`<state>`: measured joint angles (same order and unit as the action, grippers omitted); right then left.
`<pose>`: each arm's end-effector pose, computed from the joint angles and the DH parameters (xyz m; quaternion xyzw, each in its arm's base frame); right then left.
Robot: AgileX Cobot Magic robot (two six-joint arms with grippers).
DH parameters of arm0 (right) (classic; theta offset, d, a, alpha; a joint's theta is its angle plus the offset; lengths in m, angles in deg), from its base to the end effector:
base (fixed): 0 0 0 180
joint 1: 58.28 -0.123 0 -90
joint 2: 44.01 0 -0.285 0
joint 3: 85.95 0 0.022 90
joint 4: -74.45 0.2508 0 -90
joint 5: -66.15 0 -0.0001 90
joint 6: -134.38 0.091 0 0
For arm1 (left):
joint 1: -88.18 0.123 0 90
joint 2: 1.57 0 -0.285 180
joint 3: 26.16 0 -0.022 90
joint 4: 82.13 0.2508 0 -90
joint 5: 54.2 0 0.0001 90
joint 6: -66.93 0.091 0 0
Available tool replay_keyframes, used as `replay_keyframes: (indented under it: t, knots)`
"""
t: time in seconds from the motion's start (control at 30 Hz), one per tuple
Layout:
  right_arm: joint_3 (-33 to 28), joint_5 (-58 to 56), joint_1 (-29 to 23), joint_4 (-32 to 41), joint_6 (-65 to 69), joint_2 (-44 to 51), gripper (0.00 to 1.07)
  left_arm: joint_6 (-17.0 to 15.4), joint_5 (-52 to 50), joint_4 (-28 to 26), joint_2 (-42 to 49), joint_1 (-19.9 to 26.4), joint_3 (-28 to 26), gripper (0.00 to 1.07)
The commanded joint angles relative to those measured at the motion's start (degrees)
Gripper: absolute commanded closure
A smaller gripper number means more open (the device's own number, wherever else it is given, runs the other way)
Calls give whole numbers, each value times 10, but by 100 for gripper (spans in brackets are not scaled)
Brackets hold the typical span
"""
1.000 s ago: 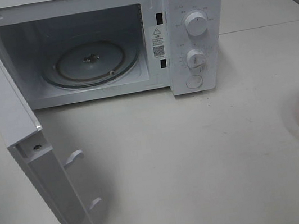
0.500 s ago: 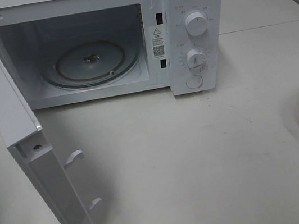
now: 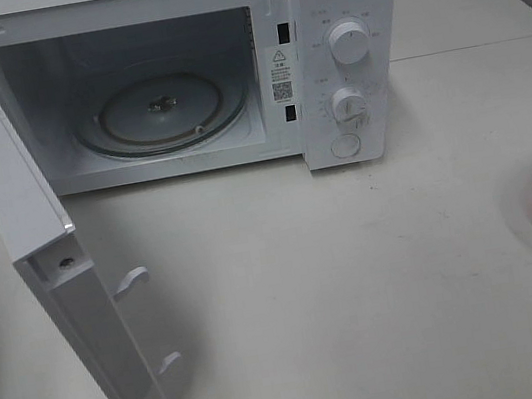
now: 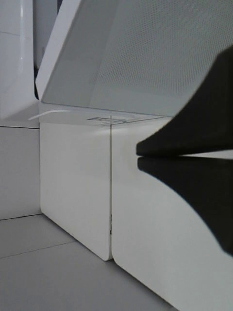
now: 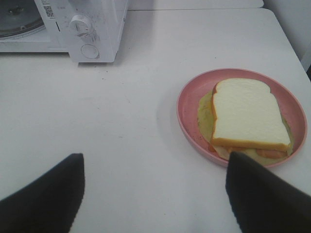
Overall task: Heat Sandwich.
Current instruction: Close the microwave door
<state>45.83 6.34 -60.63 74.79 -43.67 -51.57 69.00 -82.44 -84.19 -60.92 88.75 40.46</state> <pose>-0.0055 0.0002 0.2803 -0.0031 0.8461 0.0230 0.5325 0.1607 0.0031 0.2263 -0.0077 0.7532 0.0111 0.6576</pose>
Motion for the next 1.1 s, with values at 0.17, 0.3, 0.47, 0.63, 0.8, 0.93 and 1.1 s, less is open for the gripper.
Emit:
replay_keyframes:
  t: [0.17, 0.3, 0.47, 0.63, 0.8, 0.93, 1.1]
  knots:
    - [-1, 3, 4, 2, -5, 15, 31, -40, -93, 66, -90, -46, 1, 106]
    - [-1, 3, 4, 2, -5, 15, 31, -41, -124, 74, -135, -78, -1, 106]
    - [-1, 3, 4, 2, -5, 15, 31, -40, -163, 82, -186, -107, -1, 106]
    - [-1, 3, 4, 2, -5, 15, 31, -46, -191, 94, -224, -133, -5, 106]
    - [-1, 3, 4, 2, -5, 15, 31, -51, -202, 121, -260, -166, -19, 106]
    - [-1, 3, 4, 2, -5, 15, 31, -64, -222, 138, -285, -174, -27, 106]
    - [-1, 3, 4, 2, -5, 15, 31, -85, -244, 156, -310, -175, -38, 106]
